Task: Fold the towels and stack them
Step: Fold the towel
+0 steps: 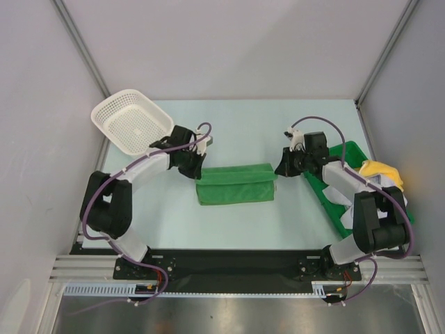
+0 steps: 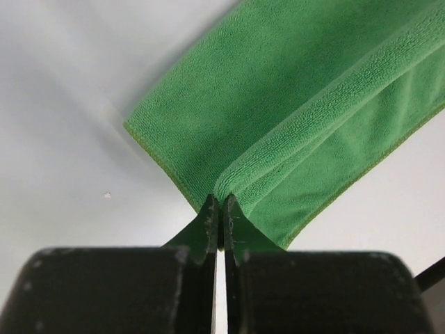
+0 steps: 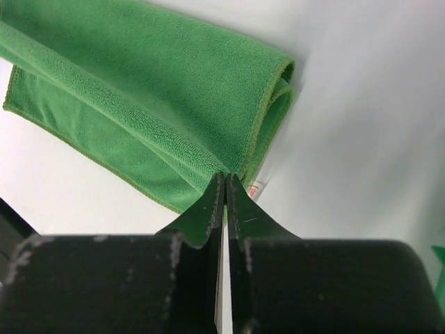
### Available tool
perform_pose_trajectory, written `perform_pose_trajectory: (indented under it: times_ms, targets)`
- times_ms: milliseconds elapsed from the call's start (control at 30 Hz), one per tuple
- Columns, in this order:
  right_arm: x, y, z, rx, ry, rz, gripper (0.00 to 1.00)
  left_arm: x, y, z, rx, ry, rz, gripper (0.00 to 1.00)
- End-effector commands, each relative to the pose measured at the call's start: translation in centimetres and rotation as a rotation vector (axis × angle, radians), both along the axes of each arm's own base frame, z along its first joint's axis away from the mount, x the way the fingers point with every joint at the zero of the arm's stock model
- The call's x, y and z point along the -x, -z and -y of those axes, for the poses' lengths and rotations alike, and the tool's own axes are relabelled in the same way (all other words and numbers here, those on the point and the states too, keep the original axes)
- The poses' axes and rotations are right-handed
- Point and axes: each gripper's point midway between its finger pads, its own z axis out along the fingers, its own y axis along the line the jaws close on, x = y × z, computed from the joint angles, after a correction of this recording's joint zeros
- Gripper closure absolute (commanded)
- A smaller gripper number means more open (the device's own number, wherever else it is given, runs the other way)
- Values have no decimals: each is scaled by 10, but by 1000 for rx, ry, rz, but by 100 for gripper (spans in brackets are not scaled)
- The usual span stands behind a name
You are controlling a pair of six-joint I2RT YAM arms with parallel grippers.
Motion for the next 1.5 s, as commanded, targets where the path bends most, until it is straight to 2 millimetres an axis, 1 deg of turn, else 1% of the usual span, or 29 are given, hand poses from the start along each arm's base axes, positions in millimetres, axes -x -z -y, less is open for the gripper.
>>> perform_pose_trajectory:
  times_ms: [0,100,167,333,400,500,533,600,633,667,700,733,767,833,900,933,967,1000,1033,1067,1133,1200,1233,1267,1333,1433,1467]
  targets:
    - [-2,-13,2,-7,55,54,100,4,-12,0,11,-31,42,100]
    - [5,-6,5,12,73,32,100,12,-7,-3,-1,-34,25,98]
    - [7,-6,6,18,85,30,100,17,-2,-3,-13,-35,13,99]
    - [11,-3,4,7,109,8,100,22,-4,-2,-6,-41,16,95]
    - [12,4,5,28,134,-14,100,26,-2,-2,-13,-37,13,93]
    - [16,6,3,25,136,-28,100,35,-2,1,-19,-24,12,90]
    - [17,7,3,29,140,-39,99,35,-6,1,-17,-31,28,86]
    - [20,9,6,43,150,-56,97,40,-6,1,-11,-37,21,79]
    - [19,12,11,69,178,-66,94,45,-11,5,-6,-25,24,69]
    - [17,12,15,83,204,-71,91,48,-10,2,-27,-37,33,65]
    - [24,17,18,99,222,-114,88,50,-11,-1,-47,-55,52,57]
    - [27,16,18,99,214,-125,83,54,-14,1,-49,-49,63,56]
    - [30,15,17,97,207,-135,80,53,-22,-7,-60,-100,105,54]
    - [37,10,16,93,205,-155,75,52,-31,-16,-85,-146,135,48]
    - [39,-5,14,76,213,-154,74,45,-45,-25,-92,-216,188,44]
    - [39,-9,13,58,228,-169,72,45,-49,-23,-82,-228,183,44]
    - [39,-13,12,50,238,-171,71,43,-57,-18,-43,-255,180,44]
    - [39,-14,11,42,255,-184,70,46,-58,-8,7,-242,152,43]
    - [36,-18,9,21,284,-196,70,44,-59,-4,30,-265,151,42]
    - [33,-17,11,19,324,-206,70,45,-55,-1,56,-313,118,42]
    - [29,-13,9,4,349,-227,69,46,-44,6,88,-349,65,42]
    - [28,-7,1,11,340,-236,68,53,-30,15,133,-382,-9,42]
    - [28,3,1,41,344,-257,67,53,-20,18,134,-394,-36,42]
    - [26,5,0,64,345,-257,66,54,-15,17,126,-421,-57,42]
    - [31,20,0,115,347,-292,64,54,-3,12,81,-458,-82,42]
    - [37,37,-2,137,357,-331,59,53,2,17,100,-470,-102,41]
    - [39,41,-2,138,364,-343,59,56,5,19,110,-479,-123,41]
